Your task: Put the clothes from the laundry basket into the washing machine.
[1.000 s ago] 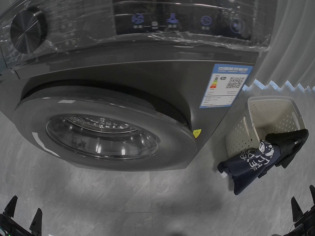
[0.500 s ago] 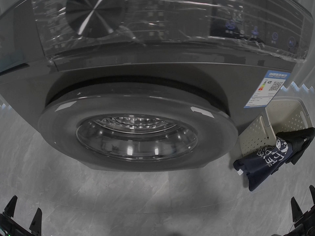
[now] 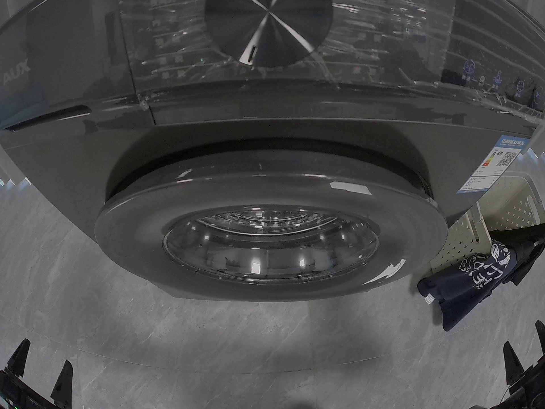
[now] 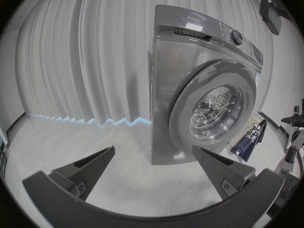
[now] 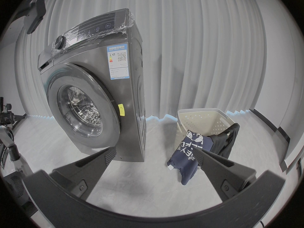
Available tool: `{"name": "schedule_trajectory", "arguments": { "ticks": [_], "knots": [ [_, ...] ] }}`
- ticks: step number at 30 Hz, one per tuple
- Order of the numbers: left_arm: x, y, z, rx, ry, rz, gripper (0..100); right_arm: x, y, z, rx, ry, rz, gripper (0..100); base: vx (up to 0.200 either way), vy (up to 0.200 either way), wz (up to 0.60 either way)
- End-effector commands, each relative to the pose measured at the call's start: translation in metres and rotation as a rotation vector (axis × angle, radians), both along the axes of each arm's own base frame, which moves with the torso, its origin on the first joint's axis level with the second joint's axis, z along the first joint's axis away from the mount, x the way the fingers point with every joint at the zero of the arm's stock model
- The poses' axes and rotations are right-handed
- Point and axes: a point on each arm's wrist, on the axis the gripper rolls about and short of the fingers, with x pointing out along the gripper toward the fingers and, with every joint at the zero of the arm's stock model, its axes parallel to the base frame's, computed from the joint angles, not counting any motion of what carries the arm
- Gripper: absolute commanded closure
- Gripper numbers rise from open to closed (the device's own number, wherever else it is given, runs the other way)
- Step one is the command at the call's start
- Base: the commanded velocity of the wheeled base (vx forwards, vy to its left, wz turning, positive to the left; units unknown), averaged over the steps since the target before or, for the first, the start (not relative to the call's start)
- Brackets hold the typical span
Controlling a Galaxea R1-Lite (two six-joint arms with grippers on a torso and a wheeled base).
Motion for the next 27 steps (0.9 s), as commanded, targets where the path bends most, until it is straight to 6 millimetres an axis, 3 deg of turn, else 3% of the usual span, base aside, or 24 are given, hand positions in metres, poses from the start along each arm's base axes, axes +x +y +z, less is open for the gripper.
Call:
{"name": "schedule_trajectory", "arguments": {
  "ticks": [1,4,15,16,19,22,24,27],
  "knots": [
    [0.0,0.0,-0.005,0.0,0.0,0.001,0,0.0,0.0,-0.005,-0.001,0.0,-0.002,0,0.2,0.0,0.0],
    [0.0,0.0,-0.005,-0.003,0.002,0.001,0,0.0,0.0,-0.005,-0.001,0.001,0.0,0,0.2,0.0,0.0],
    [0.0,0.0,-0.005,-0.004,0.0,0.001,0,0.0,0.0,-0.004,0.001,-0.012,-0.006,0,0.0,0.0,0.0],
    [0.0,0.0,-0.005,-0.003,0.0,0.001,0,-0.002,0.0,0.005,0.001,-0.055,0.0,0,0.0,0.0,0.0],
    [0.0,0.0,-0.005,-0.004,0.002,0.001,0,-0.017,0.0,0.06,0.024,-0.205,0.018,0,0.0,0.0,0.0],
    [0.0,0.0,-0.005,-0.003,0.002,0.001,0,-0.005,0.0,0.068,0.063,-0.093,0.037,0,0.0,0.0,0.0],
    [0.0,0.0,-0.005,-0.004,0.002,0.001,0,0.023,0.002,0.062,0.152,0.106,0.14,0,0.0,0.0,0.0],
    [0.0,0.0,-0.005,-0.004,0.002,0.001,0,0.047,0.005,0.068,0.203,0.195,0.192,0,0.0,0.0,0.0]
  ]
}}
